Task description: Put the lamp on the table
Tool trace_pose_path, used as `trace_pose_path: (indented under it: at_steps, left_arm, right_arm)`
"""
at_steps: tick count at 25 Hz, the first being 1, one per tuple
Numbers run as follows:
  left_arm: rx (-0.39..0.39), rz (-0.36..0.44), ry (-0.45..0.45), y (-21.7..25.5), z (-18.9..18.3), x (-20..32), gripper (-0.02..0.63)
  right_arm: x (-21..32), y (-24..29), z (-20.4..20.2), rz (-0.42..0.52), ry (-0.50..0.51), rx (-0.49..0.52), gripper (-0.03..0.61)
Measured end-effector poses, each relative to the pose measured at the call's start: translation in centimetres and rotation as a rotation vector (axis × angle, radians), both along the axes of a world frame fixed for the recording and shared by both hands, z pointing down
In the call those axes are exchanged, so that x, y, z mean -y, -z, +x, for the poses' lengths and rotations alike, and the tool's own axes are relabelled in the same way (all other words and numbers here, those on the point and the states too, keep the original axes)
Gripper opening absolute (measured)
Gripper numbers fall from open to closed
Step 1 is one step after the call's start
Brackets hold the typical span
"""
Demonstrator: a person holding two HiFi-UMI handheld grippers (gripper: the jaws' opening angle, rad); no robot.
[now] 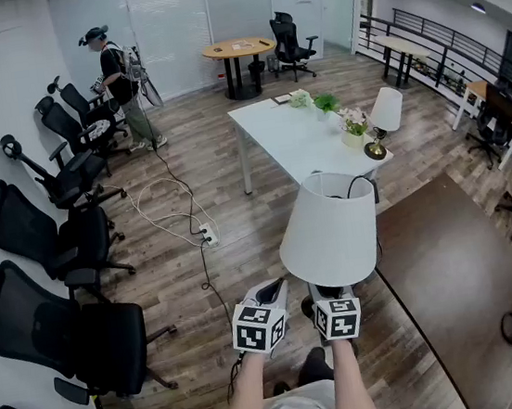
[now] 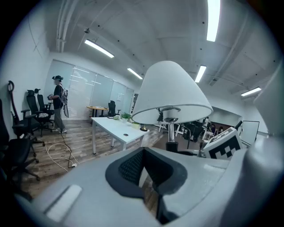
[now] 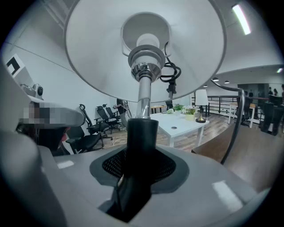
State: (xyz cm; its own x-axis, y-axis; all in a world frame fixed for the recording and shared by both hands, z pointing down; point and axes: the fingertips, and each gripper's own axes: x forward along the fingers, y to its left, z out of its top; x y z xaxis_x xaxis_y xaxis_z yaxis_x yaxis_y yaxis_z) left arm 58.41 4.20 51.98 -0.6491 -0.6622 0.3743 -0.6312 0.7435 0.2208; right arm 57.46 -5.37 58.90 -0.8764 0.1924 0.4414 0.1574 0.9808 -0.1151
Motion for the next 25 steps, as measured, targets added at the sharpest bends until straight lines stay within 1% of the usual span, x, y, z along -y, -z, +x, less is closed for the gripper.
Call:
trace_pose_path:
  at_steps: [3, 8, 12, 19, 22, 25]
  left_arm:
    - [0.001, 0.019, 0.016, -0.2, -0.5, -0.7, 0.000]
    - [0.005, 0.014, 0.030, -1.0, -2.7, -1.5, 0.000]
    - [0.014, 0.010, 0.048, -0.8, -7.2, -2.0, 0.000]
    - [0.064, 0.008, 0.009, 2.3, -15.2, -0.3, 0.000]
    - [0.073, -0.020, 0.005, 2.7, -18.6, 0.0, 0.000]
    - [0.072, -0.022, 0.044, 3.2, -22.2, -1.0, 0.000]
  right_arm:
    - [-0.7, -0.1, -0.6, 0.007, 0.011, 0.011, 0.164]
    - [-1.5, -0.2, -3.2, -0.004, 0.019, 0.032, 0.164]
    - [-1.5, -0.3, -7.4, 0.011, 0.030, 0.042, 0.164]
    - [0.0, 1.2, -15.4, 0.011, 0.026, 0.105, 0.163]
    - [0.4, 1.2, -19.1, 0.002, 0.025, 0.094, 0.164]
    - [0.5, 1.1, -22.4, -0.002, 0.034, 0.074, 0.164]
